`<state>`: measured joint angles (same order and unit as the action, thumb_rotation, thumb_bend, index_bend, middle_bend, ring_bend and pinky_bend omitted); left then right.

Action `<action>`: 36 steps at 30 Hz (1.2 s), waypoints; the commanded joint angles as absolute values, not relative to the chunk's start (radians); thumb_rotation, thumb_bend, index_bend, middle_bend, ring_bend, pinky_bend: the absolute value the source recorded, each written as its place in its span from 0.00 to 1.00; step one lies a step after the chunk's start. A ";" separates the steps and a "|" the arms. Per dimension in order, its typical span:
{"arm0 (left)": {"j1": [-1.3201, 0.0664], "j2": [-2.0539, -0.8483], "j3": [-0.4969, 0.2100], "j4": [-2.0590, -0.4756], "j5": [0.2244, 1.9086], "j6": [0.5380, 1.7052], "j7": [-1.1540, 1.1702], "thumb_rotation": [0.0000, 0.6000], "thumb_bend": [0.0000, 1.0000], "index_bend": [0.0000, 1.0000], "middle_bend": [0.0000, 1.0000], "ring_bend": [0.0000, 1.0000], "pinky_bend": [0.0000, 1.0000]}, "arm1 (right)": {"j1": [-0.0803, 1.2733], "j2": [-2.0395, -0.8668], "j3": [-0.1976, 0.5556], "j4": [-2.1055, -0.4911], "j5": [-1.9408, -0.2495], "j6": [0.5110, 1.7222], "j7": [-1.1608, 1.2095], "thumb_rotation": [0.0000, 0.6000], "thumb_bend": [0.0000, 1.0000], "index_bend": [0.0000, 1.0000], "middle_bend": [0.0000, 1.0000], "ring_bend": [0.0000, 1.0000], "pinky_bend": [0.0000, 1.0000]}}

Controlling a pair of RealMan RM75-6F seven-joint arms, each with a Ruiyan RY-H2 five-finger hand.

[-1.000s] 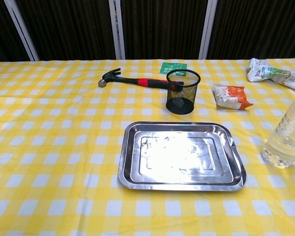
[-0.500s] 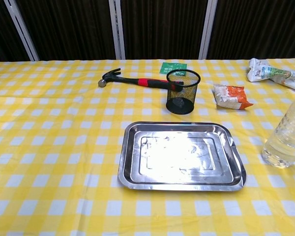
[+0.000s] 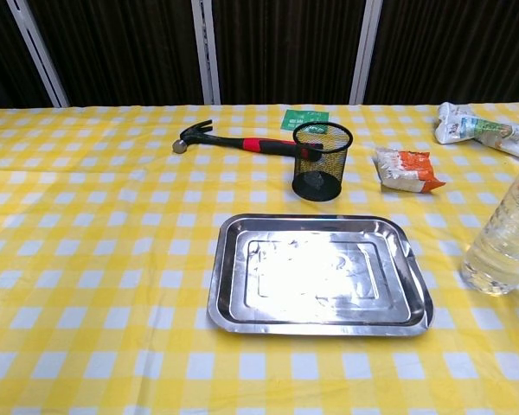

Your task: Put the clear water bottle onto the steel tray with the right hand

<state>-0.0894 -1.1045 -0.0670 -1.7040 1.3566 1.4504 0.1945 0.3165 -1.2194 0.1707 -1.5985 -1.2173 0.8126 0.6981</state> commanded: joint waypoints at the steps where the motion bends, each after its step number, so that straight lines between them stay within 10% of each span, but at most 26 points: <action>1: -0.091 -1.103 -0.066 -1.708 1.353 1.446 0.197 1.00 0.19 0.05 0.00 0.00 0.00 | 0.319 -1.227 0.168 -1.596 -1.270 0.791 0.794 1.00 0.12 0.07 0.08 0.00 0.00; 14: -0.092 -1.106 -0.067 -1.714 1.339 1.441 0.219 1.00 0.19 0.05 0.00 0.00 0.00 | 0.345 -1.245 0.144 -1.628 -1.349 0.791 0.882 1.00 0.12 0.10 0.11 0.00 0.00; 20: -0.093 -1.104 -0.068 -1.716 1.333 1.438 0.220 1.00 0.19 0.06 0.00 0.00 0.00 | 0.342 -1.286 0.171 -1.642 -1.254 0.827 0.834 1.00 0.16 0.43 0.38 0.14 0.00; 24: -0.093 -1.101 -0.068 -1.716 1.334 1.436 0.214 1.00 0.19 0.06 0.00 0.00 0.00 | 0.329 -1.330 0.195 -1.643 -1.136 0.897 0.726 1.00 0.36 0.72 0.58 0.27 0.00; 36: -0.093 -1.101 -0.064 -1.717 1.343 1.437 0.210 1.00 0.19 0.06 0.00 0.00 0.00 | 0.300 -1.289 0.214 -1.754 -1.098 0.951 0.646 1.00 0.49 0.77 0.62 0.29 0.00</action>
<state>-0.0927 -1.1006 -0.0638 -1.7172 1.3435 1.4374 0.2100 0.3082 -1.3073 0.2093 -1.7266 -1.0781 0.9364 0.6520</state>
